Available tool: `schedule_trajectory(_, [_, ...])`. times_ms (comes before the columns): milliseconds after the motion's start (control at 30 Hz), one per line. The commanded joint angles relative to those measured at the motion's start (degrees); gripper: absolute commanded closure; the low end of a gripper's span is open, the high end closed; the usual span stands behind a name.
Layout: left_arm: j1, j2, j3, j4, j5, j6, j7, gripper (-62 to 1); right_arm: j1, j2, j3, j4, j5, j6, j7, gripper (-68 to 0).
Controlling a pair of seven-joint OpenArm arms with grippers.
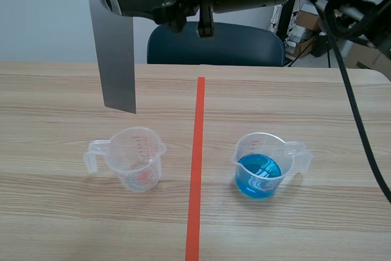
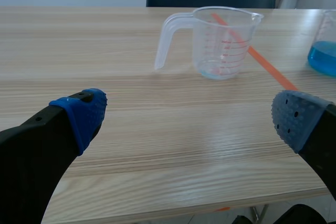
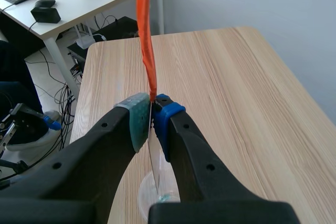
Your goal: Do the redox reaction experiment. move the plate over the left beaker
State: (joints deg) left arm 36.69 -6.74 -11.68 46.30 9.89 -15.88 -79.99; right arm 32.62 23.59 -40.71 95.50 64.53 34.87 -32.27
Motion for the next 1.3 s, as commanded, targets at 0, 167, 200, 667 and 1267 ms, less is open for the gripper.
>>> schedule_trajectory(0, [-1.36,-0.68,-0.09,-0.35,1.57,-0.07,-2.82,-62.3,0.85,-0.9,0.94,-1.09,0.76,0.0,0.35,-0.6])
schedule_trajectory(167, [-6.16,-0.94,-0.02,-6.25,7.56,-0.13,-8.81,-62.3,0.85,-4.63,0.94,-4.79,0.48,0.0,-1.33,-0.6])
schedule_trajectory(200, [-6.86,-0.94,-0.02,-6.8,9.09,-0.13,-9.04,-62.3,0.85,-5.29,0.94,-5.62,0.24,0.0,-1.49,-0.6])
schedule_trajectory(667, [-10.19,-0.9,0.09,-7.28,10.47,-2.45,-9.04,-62.3,0.85,-9.03,0.9,-9.4,-7.58,0.04,-2.36,-0.6])
schedule_trajectory(1267, [-10.19,-0.94,0.09,-4.55,8.79,-3.91,-9.04,-62.3,0.68,-8.98,0.85,-9.38,-7.13,0.72,-3.43,-0.6])
